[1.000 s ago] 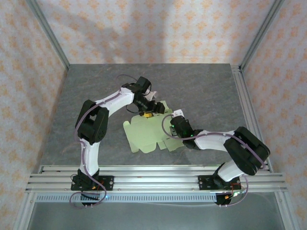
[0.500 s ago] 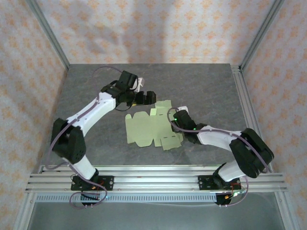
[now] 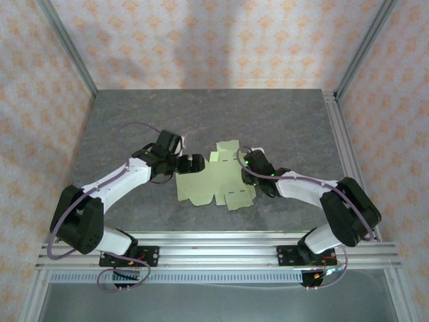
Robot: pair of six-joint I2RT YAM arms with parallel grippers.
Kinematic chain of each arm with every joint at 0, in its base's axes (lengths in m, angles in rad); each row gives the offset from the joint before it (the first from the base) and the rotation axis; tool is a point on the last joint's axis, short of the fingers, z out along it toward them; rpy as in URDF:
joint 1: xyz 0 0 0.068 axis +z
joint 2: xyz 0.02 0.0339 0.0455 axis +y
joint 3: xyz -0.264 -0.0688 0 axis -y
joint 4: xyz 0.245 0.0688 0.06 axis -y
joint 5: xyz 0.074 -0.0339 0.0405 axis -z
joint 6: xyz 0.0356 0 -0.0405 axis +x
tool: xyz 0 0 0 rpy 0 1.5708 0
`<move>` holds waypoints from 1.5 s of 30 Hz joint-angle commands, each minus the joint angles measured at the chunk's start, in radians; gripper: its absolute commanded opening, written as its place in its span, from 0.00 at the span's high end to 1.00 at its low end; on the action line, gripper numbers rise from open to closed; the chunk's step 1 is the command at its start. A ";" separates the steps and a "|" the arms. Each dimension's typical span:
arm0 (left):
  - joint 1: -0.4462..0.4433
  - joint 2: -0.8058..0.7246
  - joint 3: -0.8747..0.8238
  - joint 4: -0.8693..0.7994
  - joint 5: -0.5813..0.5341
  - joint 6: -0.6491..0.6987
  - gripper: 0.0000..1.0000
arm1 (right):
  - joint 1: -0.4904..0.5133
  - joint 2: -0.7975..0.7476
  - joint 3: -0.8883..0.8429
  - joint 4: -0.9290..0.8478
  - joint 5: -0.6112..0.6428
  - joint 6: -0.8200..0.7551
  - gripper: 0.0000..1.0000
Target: Fold the paper box
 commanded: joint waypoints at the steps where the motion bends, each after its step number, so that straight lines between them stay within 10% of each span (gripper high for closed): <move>1: -0.004 -0.011 -0.004 0.052 -0.005 -0.010 0.00 | -0.003 0.023 -0.009 0.043 0.022 0.012 0.59; 17: -0.004 0.024 0.009 0.065 0.009 -0.014 0.00 | -0.003 0.070 -0.067 0.149 -0.015 0.007 0.72; 24: -0.004 0.019 0.012 0.059 0.004 -0.009 0.00 | -0.003 0.053 -0.061 0.128 -0.020 -0.007 0.96; 31: -0.004 0.024 0.014 0.060 0.006 -0.010 0.00 | -0.003 0.020 -0.039 0.078 -0.013 -0.032 0.81; 34: -0.004 0.026 0.014 0.064 0.009 -0.010 0.00 | -0.003 0.023 -0.035 0.070 -0.034 -0.043 1.00; 45: 0.005 0.006 0.009 0.064 -0.027 -0.036 0.00 | 0.029 0.007 0.009 -0.013 0.028 -0.097 1.00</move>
